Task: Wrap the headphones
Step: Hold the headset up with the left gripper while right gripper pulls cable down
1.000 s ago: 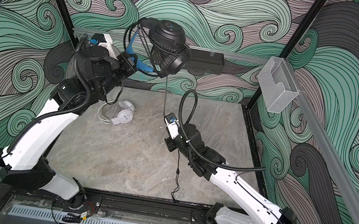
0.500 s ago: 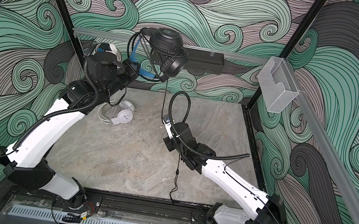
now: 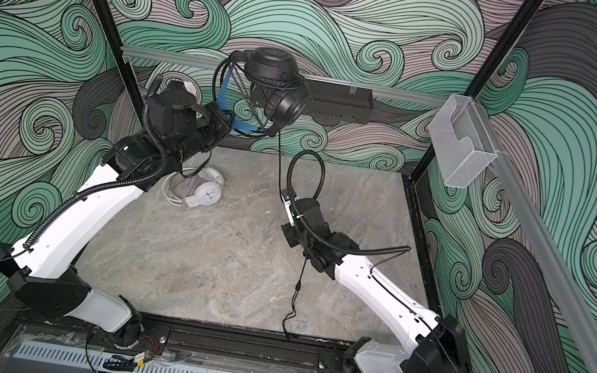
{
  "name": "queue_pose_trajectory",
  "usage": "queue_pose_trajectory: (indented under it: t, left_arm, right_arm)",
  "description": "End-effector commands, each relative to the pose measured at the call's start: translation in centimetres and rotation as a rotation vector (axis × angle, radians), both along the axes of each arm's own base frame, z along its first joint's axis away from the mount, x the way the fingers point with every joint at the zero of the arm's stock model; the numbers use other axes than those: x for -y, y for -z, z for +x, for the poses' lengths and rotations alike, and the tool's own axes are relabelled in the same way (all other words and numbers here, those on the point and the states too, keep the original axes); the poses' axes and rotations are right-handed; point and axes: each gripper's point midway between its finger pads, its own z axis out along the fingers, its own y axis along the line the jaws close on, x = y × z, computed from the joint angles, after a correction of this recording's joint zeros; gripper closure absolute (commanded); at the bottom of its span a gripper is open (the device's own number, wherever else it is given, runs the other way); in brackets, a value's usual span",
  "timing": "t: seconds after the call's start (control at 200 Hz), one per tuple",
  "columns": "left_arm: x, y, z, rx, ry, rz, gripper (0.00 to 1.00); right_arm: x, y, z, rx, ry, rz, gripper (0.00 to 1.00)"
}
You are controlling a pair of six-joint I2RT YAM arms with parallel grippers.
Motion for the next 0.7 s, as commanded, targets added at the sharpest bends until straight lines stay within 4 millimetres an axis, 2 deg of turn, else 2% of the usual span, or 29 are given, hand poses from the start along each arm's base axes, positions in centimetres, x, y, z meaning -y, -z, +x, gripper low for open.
queue_pose_trajectory:
  t: [0.0,0.17,0.285,0.43,0.575,0.695]
  left_arm:
    - [-1.4,-6.5,-2.4,0.163,0.011,-0.182,1.0]
    - [-0.7,-6.7,-2.4,0.159,0.047,-0.201,1.0]
    - [-0.9,-6.6,-2.8,0.155,0.046,-0.203,1.0]
    - [-1.5,-5.9,-2.8,0.151,0.017,-0.14,1.0]
    - [-2.9,-4.9,-2.4,0.155,-0.054,-0.051,1.0]
    - [-3.1,-4.4,-1.4,0.16,-0.091,-0.013,1.0]
  right_arm:
    - [1.0,0.0,-0.5,-0.005,-0.006,-0.039,1.0]
    - [1.2,0.6,-0.6,-0.018,0.002,-0.048,1.0]
    - [1.8,0.4,-0.2,-0.006,0.023,-0.063,1.0]
    - [1.6,-0.1,-0.4,-0.007,0.009,-0.048,1.0]
    - [1.3,-0.1,-1.9,-0.009,-0.024,-0.073,1.0]
    - [0.7,0.3,-3.7,-0.012,-0.065,-0.102,1.0]
